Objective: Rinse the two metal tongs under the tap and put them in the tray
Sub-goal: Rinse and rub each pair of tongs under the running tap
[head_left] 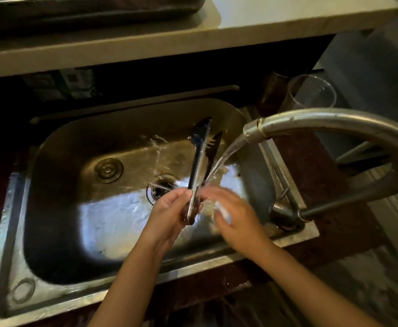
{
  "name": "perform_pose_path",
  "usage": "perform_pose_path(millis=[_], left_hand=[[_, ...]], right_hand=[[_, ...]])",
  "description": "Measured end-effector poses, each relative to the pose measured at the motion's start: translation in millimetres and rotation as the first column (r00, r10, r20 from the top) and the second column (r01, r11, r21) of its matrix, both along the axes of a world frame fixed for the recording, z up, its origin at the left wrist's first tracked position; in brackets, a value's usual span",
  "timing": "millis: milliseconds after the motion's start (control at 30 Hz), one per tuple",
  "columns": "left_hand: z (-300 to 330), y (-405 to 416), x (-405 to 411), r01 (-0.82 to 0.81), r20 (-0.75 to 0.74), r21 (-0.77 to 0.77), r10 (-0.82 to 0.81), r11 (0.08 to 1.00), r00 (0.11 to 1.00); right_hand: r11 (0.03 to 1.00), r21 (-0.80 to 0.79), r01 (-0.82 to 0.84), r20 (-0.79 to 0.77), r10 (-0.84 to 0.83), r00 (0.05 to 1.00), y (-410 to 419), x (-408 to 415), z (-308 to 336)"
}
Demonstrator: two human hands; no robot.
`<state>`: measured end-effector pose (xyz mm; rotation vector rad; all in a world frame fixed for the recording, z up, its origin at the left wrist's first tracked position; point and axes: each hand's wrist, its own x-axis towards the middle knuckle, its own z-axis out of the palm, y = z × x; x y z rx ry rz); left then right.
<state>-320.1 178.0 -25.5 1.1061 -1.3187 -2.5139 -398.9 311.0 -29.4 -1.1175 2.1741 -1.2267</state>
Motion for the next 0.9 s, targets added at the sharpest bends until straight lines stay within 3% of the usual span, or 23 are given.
perform_pose_path(millis=[33,100,133,200,267,333,400,467,533,600,667,733,800,900], left_hand=[[0.6,-0.8,-0.4,-0.010,-0.022,0.057,0.012,0.998,1.000],[1.7,-0.3,-1.8,-0.033,-0.074,0.184,0.048,0.982,0.996],[1.5,1.1,-2.4,-0.044,-0.095,0.249,0.069,0.968,0.993],[3.9,6.4,-3.0,-0.051,-0.122,0.396,0.108,0.917,0.987],[4.9,12.0,-1.0,-0.040,-0.138,0.570,0.144,0.820,0.980],[5.9,16.6,2.8,-0.010,-0.165,0.700,0.174,0.714,0.971],[5.1,19.4,7.1,0.024,-0.202,0.768,0.207,0.640,0.957],[1.3,18.8,11.8,0.064,-0.227,0.732,0.155,0.679,0.961],[-4.0,13.7,15.2,0.094,-0.121,0.505,-0.038,0.858,0.992],[-3.8,7.1,16.4,0.176,0.081,0.166,-0.192,0.970,0.978],[-3.3,1.4,15.5,0.242,0.184,-0.102,-0.221,0.965,0.958],[-0.3,0.3,13.7,0.260,0.212,-0.246,-0.210,0.934,0.954],[-0.3,2.0,14.9,0.257,0.211,-0.264,-0.204,0.930,0.956],[0.2,1.5,23.6,0.258,0.214,-0.174,-0.220,0.950,0.952]], right_hand=[[0.975,-0.030,0.218,0.147,-0.212,0.966,-4.7,-4.5,-0.1],[0.860,0.015,0.510,0.463,-0.458,0.759,-14.5,-16.9,-0.8],[0.838,0.057,0.542,0.647,-0.445,0.620,-18.8,-22.6,-2.9],[0.874,0.062,0.481,0.902,-0.255,0.348,-26.1,-28.3,-6.6],[0.913,-0.006,0.407,0.970,-0.094,0.225,-32.0,-27.6,-6.1],[0.923,-0.083,0.376,0.984,0.017,0.175,-36.5,-26.8,-7.4],[0.922,-0.151,0.357,0.985,0.108,0.135,-37.2,-27.4,-9.5],[0.933,-0.152,0.327,0.986,0.122,0.112,-35.3,-26.9,-8.3],[0.944,-0.096,0.315,0.989,0.056,0.134,-33.7,-24.3,-8.1],[0.947,-0.003,0.322,0.967,-0.079,0.242,-33.3,-19.8,-11.1],[0.940,0.077,0.332,0.909,-0.203,0.364,-32.6,-14.5,-15.9],[0.934,0.126,0.334,0.860,-0.271,0.432,-35.0,-7.9,-16.1],[0.934,0.136,0.331,0.841,-0.286,0.459,-36.5,-3.3,-15.9],[0.927,0.140,0.348,0.840,-0.297,0.455,-37.7,-7.5,-13.8]])
